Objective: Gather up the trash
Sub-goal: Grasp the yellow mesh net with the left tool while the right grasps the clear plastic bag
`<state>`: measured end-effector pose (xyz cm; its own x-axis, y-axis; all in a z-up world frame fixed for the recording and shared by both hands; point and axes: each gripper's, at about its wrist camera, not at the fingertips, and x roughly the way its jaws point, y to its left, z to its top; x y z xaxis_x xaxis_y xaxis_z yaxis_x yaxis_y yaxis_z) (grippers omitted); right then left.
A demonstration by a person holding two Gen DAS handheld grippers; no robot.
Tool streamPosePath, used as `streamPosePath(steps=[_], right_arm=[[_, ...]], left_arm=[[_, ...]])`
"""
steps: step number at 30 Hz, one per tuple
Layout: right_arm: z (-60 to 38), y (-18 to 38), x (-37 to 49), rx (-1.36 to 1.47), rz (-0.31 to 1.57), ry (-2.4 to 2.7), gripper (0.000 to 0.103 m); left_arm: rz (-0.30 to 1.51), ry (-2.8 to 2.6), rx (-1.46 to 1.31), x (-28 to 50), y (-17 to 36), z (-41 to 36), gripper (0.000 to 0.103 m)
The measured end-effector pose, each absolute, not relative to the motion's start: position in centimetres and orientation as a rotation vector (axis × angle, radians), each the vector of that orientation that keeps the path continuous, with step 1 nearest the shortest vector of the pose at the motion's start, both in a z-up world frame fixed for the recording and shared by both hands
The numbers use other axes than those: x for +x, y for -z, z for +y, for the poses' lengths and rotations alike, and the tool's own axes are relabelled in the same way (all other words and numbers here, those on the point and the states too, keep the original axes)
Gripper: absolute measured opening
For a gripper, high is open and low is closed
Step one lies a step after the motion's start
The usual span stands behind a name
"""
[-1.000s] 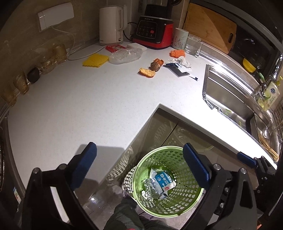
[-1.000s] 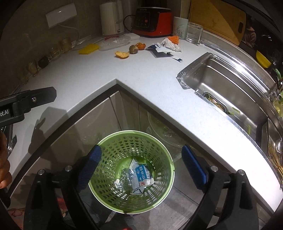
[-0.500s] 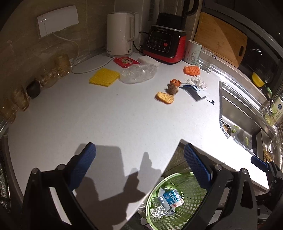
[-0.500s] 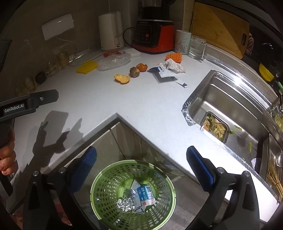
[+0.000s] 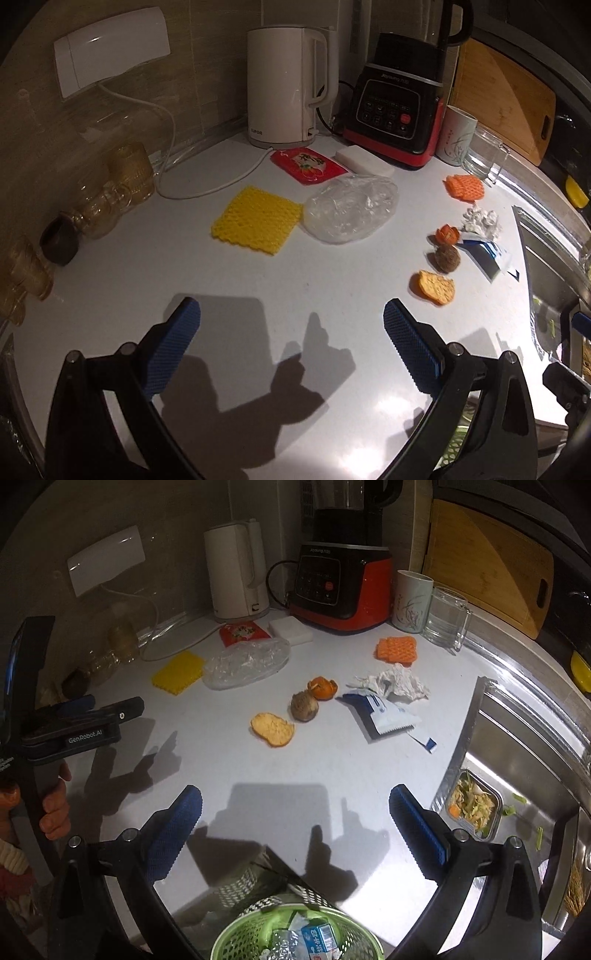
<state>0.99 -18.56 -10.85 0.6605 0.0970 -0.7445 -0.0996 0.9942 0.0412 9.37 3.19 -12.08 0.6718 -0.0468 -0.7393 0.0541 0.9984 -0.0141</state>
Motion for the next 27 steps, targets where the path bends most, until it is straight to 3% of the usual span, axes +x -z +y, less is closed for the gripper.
streamPosePath(steps=[14,27], right_arm=[[-15.2,11.2,15.2,0.044,0.856,-0.102,0.101],[-13.1,14.7,24.6,0.087,0.946,-0.064,0.101]], left_arm=[[0.869,0.045,-0.023,22.0,17.2,7.1,0.095],[0.925,0.065,-0.066,25.1,19.8,7.8,0.093]])
